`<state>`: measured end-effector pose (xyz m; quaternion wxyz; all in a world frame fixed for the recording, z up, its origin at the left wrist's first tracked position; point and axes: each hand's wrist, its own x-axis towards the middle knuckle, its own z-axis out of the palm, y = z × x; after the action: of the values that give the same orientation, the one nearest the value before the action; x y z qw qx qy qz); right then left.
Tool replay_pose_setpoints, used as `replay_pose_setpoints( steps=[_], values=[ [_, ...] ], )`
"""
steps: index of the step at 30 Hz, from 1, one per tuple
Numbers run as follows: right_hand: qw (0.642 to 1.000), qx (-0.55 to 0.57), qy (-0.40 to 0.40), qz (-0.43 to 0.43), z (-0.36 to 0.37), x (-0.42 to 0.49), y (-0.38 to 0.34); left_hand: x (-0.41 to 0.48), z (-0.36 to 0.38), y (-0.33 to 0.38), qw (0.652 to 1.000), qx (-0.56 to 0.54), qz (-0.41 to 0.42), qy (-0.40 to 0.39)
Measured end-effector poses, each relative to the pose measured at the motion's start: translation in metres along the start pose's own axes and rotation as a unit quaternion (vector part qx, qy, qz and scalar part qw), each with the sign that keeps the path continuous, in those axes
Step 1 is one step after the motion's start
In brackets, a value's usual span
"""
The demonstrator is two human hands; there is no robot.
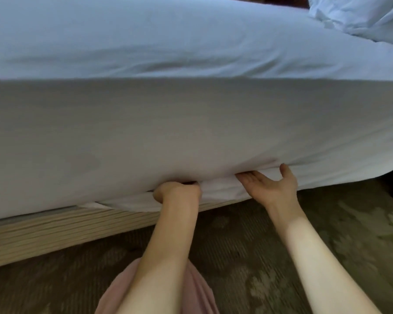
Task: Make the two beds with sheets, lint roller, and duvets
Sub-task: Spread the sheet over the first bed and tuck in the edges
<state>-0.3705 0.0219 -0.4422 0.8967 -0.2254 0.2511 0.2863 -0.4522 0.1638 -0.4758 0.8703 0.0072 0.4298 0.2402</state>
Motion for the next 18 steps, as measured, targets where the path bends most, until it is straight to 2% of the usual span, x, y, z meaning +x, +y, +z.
replay_pose_setpoints(
  steps=[3,5,8,13,16,18],
  values=[
    [0.999,0.011,-0.045,0.017,-0.008,0.004,-0.007,-0.015,0.000,0.016,0.980,-0.184,-0.041,-0.061],
    [0.997,-0.012,-0.072,0.014,-0.005,0.008,-0.008,-0.019,-0.007,0.024,0.982,-0.154,-0.064,-0.089],
    [0.990,-0.098,-0.095,-0.035,0.002,0.017,-0.008,-0.019,-0.013,0.031,0.984,-0.084,-0.075,-0.141],
    [0.970,-0.157,-0.168,-0.082,0.004,0.029,-0.009,-0.026,-0.009,0.037,0.975,-0.036,-0.033,-0.217],
    [0.968,-0.156,-0.179,-0.077,0.005,0.034,-0.009,-0.021,-0.005,0.038,0.980,-0.026,0.017,-0.199],
    [0.965,-0.165,-0.185,-0.081,0.007,0.034,-0.009,-0.019,-0.003,0.037,0.977,-0.084,0.035,-0.191]
  ],
)
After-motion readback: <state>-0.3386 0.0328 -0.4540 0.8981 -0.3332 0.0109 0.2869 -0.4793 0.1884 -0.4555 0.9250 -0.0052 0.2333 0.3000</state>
